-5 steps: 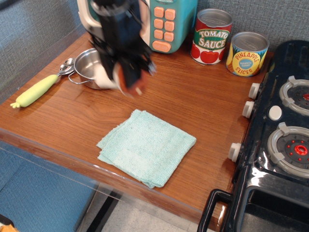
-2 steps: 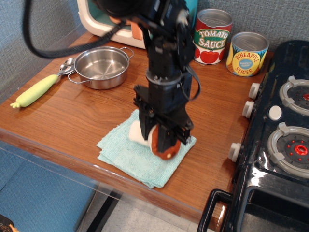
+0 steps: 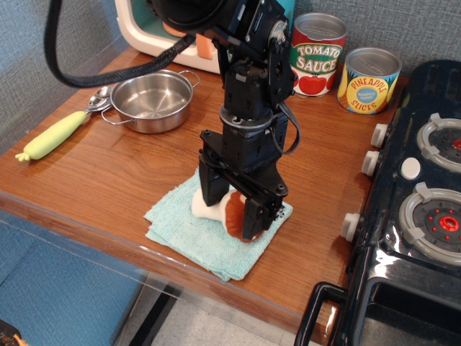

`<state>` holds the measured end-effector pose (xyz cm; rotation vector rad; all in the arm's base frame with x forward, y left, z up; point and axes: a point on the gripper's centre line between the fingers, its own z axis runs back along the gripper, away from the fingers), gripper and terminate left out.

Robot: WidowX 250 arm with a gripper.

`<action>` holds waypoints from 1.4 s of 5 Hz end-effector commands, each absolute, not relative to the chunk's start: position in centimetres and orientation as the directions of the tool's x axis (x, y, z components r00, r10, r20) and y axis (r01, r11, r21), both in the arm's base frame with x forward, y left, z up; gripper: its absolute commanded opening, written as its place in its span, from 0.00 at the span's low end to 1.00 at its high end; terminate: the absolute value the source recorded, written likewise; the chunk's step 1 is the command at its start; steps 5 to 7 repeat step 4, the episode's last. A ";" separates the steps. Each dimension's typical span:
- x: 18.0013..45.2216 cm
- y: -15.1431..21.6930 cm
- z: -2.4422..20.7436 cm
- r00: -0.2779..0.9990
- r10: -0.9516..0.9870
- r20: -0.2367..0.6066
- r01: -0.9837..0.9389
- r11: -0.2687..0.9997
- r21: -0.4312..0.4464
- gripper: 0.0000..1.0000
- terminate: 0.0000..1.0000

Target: Put the mushroom on the blue cloth.

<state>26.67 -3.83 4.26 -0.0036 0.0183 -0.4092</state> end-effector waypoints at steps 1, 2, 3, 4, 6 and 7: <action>24.8 -1.9 10.2 0.928 -0.363 0.082 0.362 0.932 0.032 1.00 0.00; 24.3 -1.1 11.1 0.944 -0.325 0.063 0.323 0.946 0.034 1.00 0.00; 24.3 -1.1 11.1 0.944 -0.325 0.063 0.323 0.946 0.034 1.00 0.00; 24.3 -1.1 11.1 0.944 -0.325 0.063 0.323 0.946 0.034 1.00 1.00; 24.3 -1.1 11.1 0.944 -0.325 0.063 0.323 0.946 0.034 1.00 1.00; 24.3 -1.1 11.1 0.944 -0.325 0.063 0.323 0.946 0.034 1.00 1.00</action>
